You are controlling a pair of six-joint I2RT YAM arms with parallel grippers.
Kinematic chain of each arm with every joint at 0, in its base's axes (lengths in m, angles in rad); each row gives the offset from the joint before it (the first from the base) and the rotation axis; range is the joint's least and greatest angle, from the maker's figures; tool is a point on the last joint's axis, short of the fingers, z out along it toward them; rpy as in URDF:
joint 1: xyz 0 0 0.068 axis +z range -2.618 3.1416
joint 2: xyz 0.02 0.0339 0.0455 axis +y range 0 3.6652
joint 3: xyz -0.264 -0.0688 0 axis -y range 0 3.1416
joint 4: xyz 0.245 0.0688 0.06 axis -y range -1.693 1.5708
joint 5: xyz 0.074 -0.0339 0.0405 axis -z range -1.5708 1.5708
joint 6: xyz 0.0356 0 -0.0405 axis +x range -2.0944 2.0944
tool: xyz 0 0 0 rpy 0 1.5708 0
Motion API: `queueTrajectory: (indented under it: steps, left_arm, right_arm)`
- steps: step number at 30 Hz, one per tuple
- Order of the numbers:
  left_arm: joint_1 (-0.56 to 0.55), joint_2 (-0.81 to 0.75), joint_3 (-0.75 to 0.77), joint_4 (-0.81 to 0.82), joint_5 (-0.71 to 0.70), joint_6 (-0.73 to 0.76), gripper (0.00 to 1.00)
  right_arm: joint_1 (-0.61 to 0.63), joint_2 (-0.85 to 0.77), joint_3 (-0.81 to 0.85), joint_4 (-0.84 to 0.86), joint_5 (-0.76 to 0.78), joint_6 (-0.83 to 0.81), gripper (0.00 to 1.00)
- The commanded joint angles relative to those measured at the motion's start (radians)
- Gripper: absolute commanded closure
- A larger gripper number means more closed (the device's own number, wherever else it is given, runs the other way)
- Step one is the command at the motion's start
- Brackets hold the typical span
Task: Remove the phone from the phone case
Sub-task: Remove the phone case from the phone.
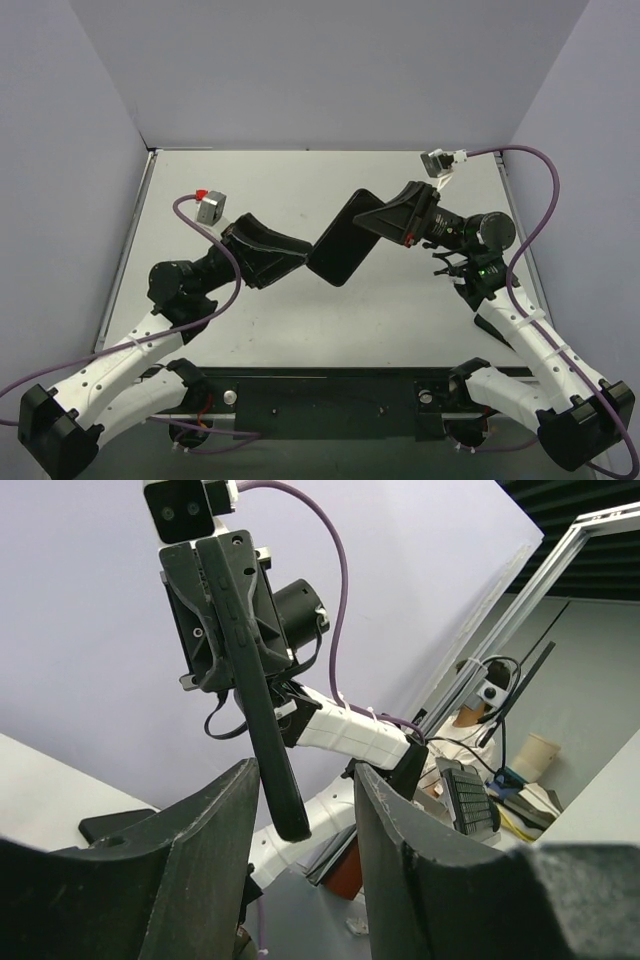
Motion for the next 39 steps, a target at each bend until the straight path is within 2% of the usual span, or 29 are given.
queueTrajectory:
  steps: [1, 7, 10, 12, 16, 20, 22, 29, 34, 38, 39]
  left_arm:
    - [-0.001, 0.041, 0.05, 0.135, -0.021, -0.047, 0.49]
    - [-0.019, 0.057, 0.057, 0.135, 0.011, -0.053, 0.51]
    - [-0.019, 0.038, 0.05, 0.121, 0.027, -0.047, 0.59]
    - [-0.019, 0.018, 0.041, 0.123, 0.042, -0.043, 0.61]
    - [-0.019, 0.006, 0.023, 0.136, 0.056, -0.044, 0.61]
    - [-0.019, 0.027, 0.029, 0.159, 0.098, -0.066, 0.6]
    - [-0.019, 0.04, 0.041, 0.158, 0.117, -0.075, 0.55]
    - [-0.021, 0.029, 0.041, 0.11, 0.117, -0.047, 0.56]
    - [-0.021, 0.037, 0.044, 0.167, 0.111, -0.064, 0.67]
    - [-0.019, 0.049, 0.047, 0.276, 0.111, -0.09, 0.84]
    - [-0.021, 0.059, 0.05, 0.346, 0.114, -0.113, 0.92]
  right_arm:
    - [0.0, -0.013, 0.056, -0.009, -0.011, -0.063, 1.0]
    - [-0.001, 0.002, 0.071, 0.013, 0.01, -0.055, 1.0]
    - [-0.004, 0.013, 0.07, 0.031, 0.023, -0.046, 1.0]
    - [-0.011, 0.019, 0.068, 0.045, 0.026, -0.034, 1.0]
    - [-0.014, 0.036, 0.073, 0.117, 0.021, 0.028, 1.0]
    - [-0.026, 0.035, 0.076, 0.114, 0.023, 0.031, 1.0]
    - [-0.027, 0.032, 0.078, 0.112, 0.026, 0.031, 1.0]
    - [-0.04, 0.022, 0.079, 0.103, 0.03, 0.031, 1.0]
    - [-0.038, 0.027, 0.073, 0.106, 0.027, 0.034, 1.0]
    - [-0.034, 0.042, 0.068, 0.158, 0.007, 0.064, 1.0]
    - [-0.03, 0.051, 0.067, 0.172, 0.001, 0.074, 1.0]
